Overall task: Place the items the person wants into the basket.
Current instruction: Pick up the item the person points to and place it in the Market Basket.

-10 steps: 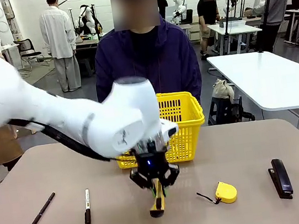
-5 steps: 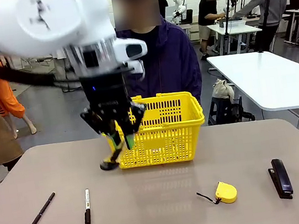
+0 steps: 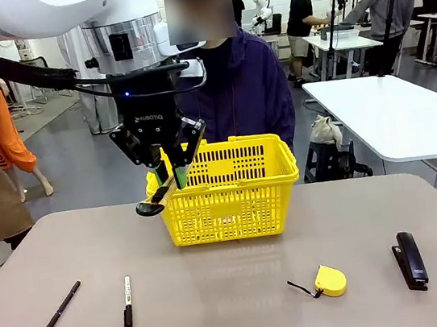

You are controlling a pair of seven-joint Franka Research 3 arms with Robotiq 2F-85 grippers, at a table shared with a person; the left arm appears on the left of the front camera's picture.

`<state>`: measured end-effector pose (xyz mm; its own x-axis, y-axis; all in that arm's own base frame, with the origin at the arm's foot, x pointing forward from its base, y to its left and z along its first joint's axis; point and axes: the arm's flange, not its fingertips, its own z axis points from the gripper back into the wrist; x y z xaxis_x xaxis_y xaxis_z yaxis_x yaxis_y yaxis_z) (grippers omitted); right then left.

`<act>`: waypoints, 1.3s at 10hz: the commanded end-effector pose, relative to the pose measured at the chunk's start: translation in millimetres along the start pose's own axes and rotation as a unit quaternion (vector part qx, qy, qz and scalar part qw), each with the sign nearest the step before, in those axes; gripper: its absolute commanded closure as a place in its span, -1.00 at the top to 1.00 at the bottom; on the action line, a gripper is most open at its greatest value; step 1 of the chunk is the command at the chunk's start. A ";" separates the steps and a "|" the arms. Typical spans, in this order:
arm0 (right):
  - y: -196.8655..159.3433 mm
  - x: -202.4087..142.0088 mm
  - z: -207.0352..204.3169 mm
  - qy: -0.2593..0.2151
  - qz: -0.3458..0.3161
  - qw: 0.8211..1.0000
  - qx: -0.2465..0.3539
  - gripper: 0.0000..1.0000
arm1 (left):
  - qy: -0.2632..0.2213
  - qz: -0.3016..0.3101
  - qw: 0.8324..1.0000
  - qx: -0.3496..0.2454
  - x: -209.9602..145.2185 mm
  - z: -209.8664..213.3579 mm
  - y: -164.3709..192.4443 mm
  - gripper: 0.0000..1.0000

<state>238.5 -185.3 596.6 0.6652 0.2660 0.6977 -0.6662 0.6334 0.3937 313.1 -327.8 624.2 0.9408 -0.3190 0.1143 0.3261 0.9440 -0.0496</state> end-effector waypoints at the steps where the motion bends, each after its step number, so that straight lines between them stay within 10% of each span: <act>1: -0.4 1.8 -0.5 -0.010 0.008 1.000 0.010 1.00 | -0.001 0.002 1.000 -0.004 -6.4 -1.2 -0.8 -1.00; 4: -0.4 1.8 -0.5 -0.010 0.008 1.000 0.010 1.00 | -0.001 0.002 1.000 -0.004 -6.4 -1.2 -0.8 -1.00; 5: -0.4 1.8 -0.5 -0.010 0.008 1.000 0.010 1.00 | 0.000 -0.003 1.000 0.000 -1.7 -0.4 -3.6 -0.48; 8: -0.4 1.8 -0.5 -0.010 0.008 1.000 0.010 1.00 | 0.022 -0.220 0.975 0.037 92.5 -3.6 57.2 -0.48; 13: -0.4 1.8 -0.5 -0.010 0.008 1.000 0.010 1.00 | -0.010 -0.288 0.957 0.002 176.8 -27.6 75.7 -0.48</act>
<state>238.7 -184.7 596.7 0.6658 0.2680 0.6963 -0.6661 0.6339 0.3930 518.9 -301.0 608.9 0.5894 -0.7992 0.1176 0.8038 0.5947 0.0136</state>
